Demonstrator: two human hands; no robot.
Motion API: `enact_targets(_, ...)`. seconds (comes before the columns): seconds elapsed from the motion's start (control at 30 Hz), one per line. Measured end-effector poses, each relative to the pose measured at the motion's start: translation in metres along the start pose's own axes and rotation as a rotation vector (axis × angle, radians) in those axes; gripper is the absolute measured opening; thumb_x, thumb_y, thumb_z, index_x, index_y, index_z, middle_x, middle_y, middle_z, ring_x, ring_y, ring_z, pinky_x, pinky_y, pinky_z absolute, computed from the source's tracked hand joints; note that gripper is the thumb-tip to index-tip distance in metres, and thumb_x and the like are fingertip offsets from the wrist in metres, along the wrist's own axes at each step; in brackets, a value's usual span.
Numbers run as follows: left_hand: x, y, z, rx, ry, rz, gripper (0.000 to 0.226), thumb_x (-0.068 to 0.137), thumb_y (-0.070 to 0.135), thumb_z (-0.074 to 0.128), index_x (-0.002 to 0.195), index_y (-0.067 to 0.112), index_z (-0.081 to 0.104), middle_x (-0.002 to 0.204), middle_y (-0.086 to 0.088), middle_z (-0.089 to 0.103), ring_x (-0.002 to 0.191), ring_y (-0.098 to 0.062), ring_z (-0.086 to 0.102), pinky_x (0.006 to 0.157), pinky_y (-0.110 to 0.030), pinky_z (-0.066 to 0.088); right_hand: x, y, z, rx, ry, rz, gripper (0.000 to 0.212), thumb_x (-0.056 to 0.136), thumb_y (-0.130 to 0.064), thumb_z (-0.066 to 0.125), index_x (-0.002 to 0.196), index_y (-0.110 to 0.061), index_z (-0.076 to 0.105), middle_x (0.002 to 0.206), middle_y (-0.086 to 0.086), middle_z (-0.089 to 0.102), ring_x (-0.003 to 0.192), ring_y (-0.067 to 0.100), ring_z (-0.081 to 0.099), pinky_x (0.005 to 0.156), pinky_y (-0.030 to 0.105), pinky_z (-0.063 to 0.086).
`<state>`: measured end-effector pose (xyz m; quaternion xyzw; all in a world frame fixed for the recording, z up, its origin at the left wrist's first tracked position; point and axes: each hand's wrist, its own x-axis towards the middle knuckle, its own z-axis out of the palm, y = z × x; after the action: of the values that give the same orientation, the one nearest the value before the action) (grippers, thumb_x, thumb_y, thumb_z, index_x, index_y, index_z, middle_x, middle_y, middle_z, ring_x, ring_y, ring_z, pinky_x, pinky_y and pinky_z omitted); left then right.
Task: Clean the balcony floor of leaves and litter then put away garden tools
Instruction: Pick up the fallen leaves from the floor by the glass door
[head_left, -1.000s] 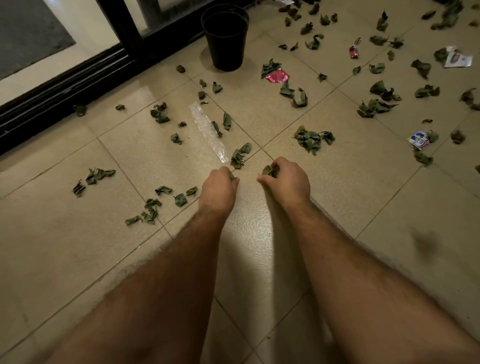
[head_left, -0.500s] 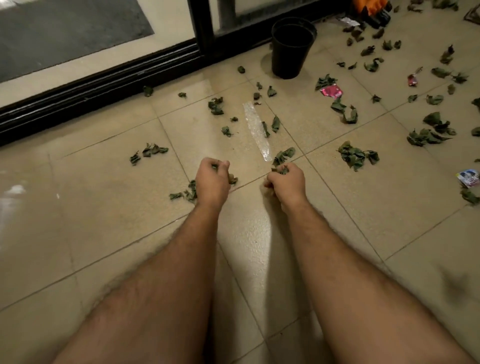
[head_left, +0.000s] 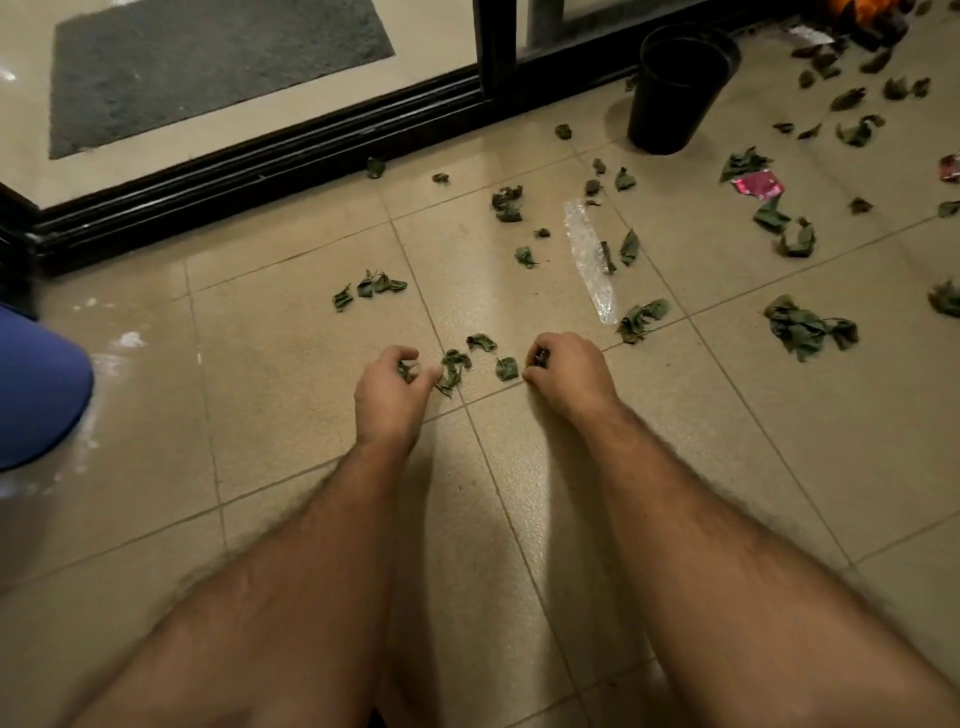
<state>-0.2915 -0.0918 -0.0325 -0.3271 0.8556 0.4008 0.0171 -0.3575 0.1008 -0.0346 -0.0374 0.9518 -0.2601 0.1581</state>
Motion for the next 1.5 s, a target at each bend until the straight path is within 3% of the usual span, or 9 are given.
enact_targets(0.17, -0.002, -0.01, 0.005, 0.235, -0.044, 0.078, 0.043, 0.091, 0.036, 0.069, 0.13, 0.021, 0.059, 0.123, -0.004, 0.062, 0.111, -0.019, 0.058, 0.092, -0.032, 0.047, 0.002, 0.009, -0.005, 0.198, -0.018, 0.07, 0.011, 0.089, -0.021, 0.067, 0.098, -0.015, 0.067, 0.096, 0.001, 0.067, 0.091, 0.018, 0.062, 0.08, 0.031, 0.05)
enact_targets(0.37, -0.001, -0.01, -0.002, 0.38, -0.042, 0.107, 0.01, 0.097, 0.025, 0.059, 0.1, 0.016, 0.061, 0.102, -0.006, 0.062, 0.09, -0.019, 0.056, 0.073, -0.029, 0.038, 0.002, 0.008, -0.008, 0.475, 0.023, 0.163, 0.007, 0.08, -0.014, 0.07, 0.081, -0.013, 0.063, 0.077, -0.004, 0.061, 0.075, 0.012, 0.056, 0.061, 0.022, 0.044)
enact_targets(0.5, -0.01, -0.004, -0.006, 0.243, 0.06, 0.056, 0.009, 0.094, 0.02, 0.055, 0.094, 0.014, 0.061, 0.093, -0.002, 0.063, 0.084, -0.015, 0.055, 0.066, -0.025, 0.036, 0.001, 0.001, 0.0, 0.502, 0.082, 0.173, 0.008, 0.083, -0.011, 0.066, 0.086, -0.018, 0.062, 0.085, -0.006, 0.063, 0.085, 0.013, 0.058, 0.071, 0.023, 0.042)
enact_targets(0.77, -0.018, -0.001, -0.002, 0.21, 0.052, 0.068, 0.026, 0.1, 0.024, 0.054, 0.124, 0.019, 0.063, 0.12, 0.0, 0.066, 0.103, -0.01, 0.056, 0.084, -0.023, 0.04, -0.011, -0.027, 0.027, 0.199, 0.099, 0.11, 0.03, 0.088, -0.039, 0.071, 0.112, -0.021, 0.068, 0.106, -0.005, 0.069, 0.091, 0.012, 0.059, 0.077, 0.026, 0.044)
enact_targets(0.9, -0.014, 0.004, 0.005, 0.247, -0.019, 0.08, 0.042, 0.09, 0.038, 0.069, 0.127, 0.019, 0.06, 0.119, 0.0, 0.065, 0.107, -0.016, 0.06, 0.09, -0.03, 0.048, -0.012, -0.029, 0.031, -0.001, 0.1, 0.093, 0.02, 0.088, -0.035, 0.071, 0.102, -0.02, 0.067, 0.099, -0.001, 0.069, 0.083, 0.015, 0.054, 0.071, 0.027, 0.039)
enact_targets(1.17, -0.017, 0.004, 0.007, 0.293, -0.042, 0.062, 0.016, 0.096, 0.026, 0.062, 0.108, 0.016, 0.064, 0.099, 0.001, 0.062, 0.087, -0.012, 0.05, 0.073, -0.027, 0.037, -0.016, -0.034, 0.022, 0.023, -0.005, 0.159, 0.033, 0.083, -0.036, 0.078, 0.104, -0.016, 0.062, 0.093, -0.004, 0.056, 0.087, 0.015, 0.05, 0.075, 0.029, 0.041)
enact_targets(1.27, -0.018, 0.0, 0.0, 0.204, -0.008, 0.031, 0.016, 0.092, 0.027, 0.06, 0.103, 0.016, 0.064, 0.093, 0.001, 0.063, 0.085, -0.014, 0.053, 0.07, -0.028, 0.037, -0.018, -0.039, 0.024, -0.017, 0.004, 0.179, 0.019, 0.087, -0.025, 0.073, 0.1, -0.013, 0.066, 0.093, 0.001, 0.062, 0.084, 0.017, 0.051, 0.071, 0.028, 0.039)
enact_targets(1.4, -0.012, -0.005, -0.004, -0.011, -0.004, -0.02, 0.034, 0.095, 0.019, 0.057, 0.128, 0.021, 0.064, 0.124, 0.001, 0.067, 0.102, -0.011, 0.062, 0.087, -0.026, 0.049, -0.017, -0.036, 0.023, 0.248, 0.035, 0.204, 0.007, 0.086, -0.017, 0.067, 0.091, -0.011, 0.066, 0.087, 0.002, 0.064, 0.082, 0.017, 0.057, 0.067, 0.025, 0.04)
enact_targets(1.5, -0.009, -0.001, 0.001, -0.054, -0.06, 0.004, 0.037, 0.099, 0.018, 0.053, 0.135, 0.026, 0.06, 0.132, 0.004, 0.064, 0.097, -0.005, 0.059, 0.083, -0.02, 0.045, -0.015, -0.035, 0.018, 0.485, 0.096, 0.227, 0.005, 0.084, -0.013, 0.067, 0.082, -0.012, 0.063, 0.076, -0.002, 0.061, 0.071, 0.012, 0.054, 0.055, 0.021, 0.038)
